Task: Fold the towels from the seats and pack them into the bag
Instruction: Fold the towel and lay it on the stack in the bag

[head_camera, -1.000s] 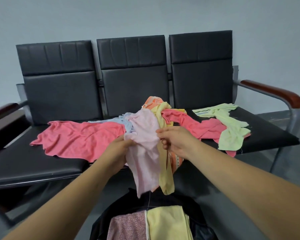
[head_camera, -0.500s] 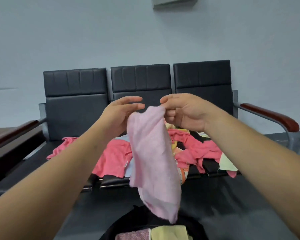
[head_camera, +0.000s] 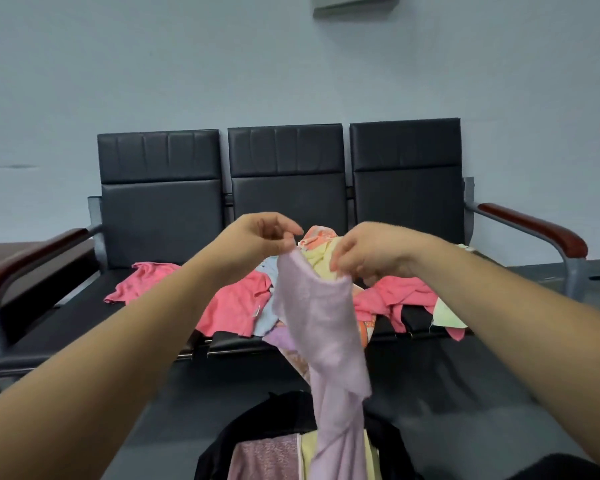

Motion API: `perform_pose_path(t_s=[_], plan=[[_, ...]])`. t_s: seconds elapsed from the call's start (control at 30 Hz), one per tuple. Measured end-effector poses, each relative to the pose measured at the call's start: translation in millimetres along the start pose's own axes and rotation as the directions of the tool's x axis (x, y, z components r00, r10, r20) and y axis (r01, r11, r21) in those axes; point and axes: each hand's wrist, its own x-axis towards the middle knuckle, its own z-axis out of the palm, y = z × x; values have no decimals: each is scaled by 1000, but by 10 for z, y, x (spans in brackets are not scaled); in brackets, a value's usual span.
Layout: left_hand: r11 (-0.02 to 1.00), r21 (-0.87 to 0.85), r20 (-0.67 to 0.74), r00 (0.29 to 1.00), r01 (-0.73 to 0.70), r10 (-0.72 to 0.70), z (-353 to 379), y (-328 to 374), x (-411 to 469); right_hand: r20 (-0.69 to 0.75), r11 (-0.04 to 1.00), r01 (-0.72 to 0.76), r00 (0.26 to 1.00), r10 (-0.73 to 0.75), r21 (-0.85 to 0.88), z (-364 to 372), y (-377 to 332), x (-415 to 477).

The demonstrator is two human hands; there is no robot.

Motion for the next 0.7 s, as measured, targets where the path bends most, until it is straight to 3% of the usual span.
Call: perform_pose_path(t_s=[0.03,0.1,0.23,0.33,0.43,0.6,0.7], plan=[[999,-49,28,999,-15,16,6,55,4,92,999,29,995,-26,-38,25,18,-20],[997,-64,131,990,-42,50,43,162,3,190,991,96,975,-112,92,94,37,-4],[996,63,251,967,-68,50,111,259,-6,144,911,233,944,-295,339,222,94,119],[998,24,182,982,-50,45,36,187,7,27,921,301,948,-317,248,240,155,165],[1000,20,127,992,20,-23,-7,72,-2,-107,893,363,932,-347,266,191,150,175],[914,395,184,966,97,-182,-2,-107,-12,-167,908,377,922,-349,185,143,155,234],[855,497,151,955,151,-257,-81,-212,-5,-232,921,383,892,-388,-69,59,224,261]])
